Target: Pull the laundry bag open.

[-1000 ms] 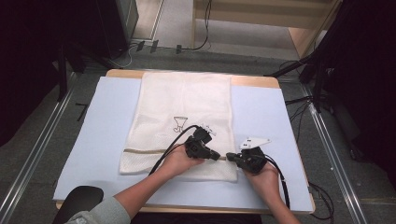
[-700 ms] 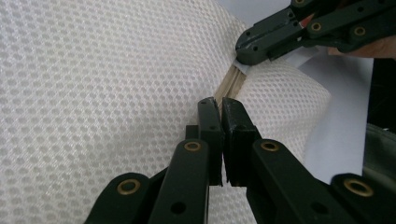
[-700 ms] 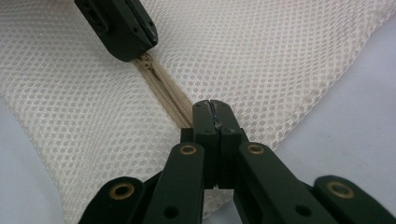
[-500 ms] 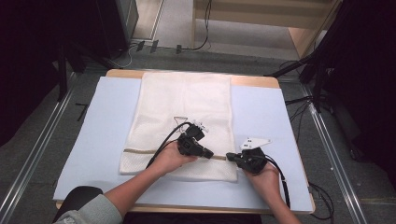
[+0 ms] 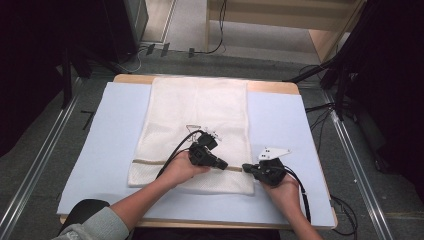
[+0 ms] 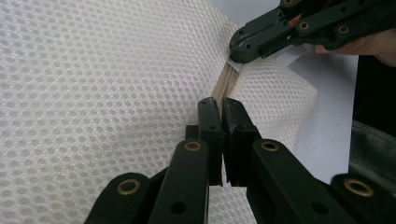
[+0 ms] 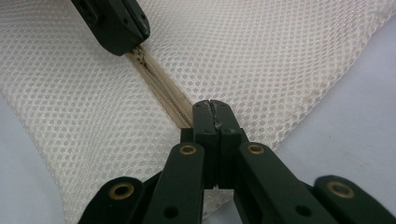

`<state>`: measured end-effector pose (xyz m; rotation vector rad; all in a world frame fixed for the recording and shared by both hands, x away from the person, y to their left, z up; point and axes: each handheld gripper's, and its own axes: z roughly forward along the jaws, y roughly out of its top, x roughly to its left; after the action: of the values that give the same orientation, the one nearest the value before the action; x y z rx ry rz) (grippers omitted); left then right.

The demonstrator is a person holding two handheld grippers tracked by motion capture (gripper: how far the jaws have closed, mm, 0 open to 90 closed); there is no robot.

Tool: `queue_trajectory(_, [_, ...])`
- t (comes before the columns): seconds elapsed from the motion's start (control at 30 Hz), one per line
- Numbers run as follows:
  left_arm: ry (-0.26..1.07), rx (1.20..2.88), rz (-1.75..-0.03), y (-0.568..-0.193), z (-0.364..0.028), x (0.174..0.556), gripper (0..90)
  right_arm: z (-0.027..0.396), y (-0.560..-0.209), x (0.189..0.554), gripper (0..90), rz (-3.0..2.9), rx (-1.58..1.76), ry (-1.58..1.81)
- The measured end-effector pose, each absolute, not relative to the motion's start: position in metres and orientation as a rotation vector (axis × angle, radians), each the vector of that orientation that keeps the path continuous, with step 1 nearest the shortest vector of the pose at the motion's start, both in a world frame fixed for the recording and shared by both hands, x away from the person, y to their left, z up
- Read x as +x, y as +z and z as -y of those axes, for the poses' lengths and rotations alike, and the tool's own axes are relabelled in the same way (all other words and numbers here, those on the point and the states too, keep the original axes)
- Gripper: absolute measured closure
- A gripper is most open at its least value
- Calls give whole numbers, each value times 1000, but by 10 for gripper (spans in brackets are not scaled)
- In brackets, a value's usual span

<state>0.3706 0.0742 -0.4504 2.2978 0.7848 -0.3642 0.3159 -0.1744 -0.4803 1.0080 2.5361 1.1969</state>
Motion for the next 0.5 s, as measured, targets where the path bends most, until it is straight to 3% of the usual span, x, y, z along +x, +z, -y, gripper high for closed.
queue_trajectory(0.5, [-379,2302,-792,-448,-84,372,890,175,-481,316,900,-2535,1000,1207])
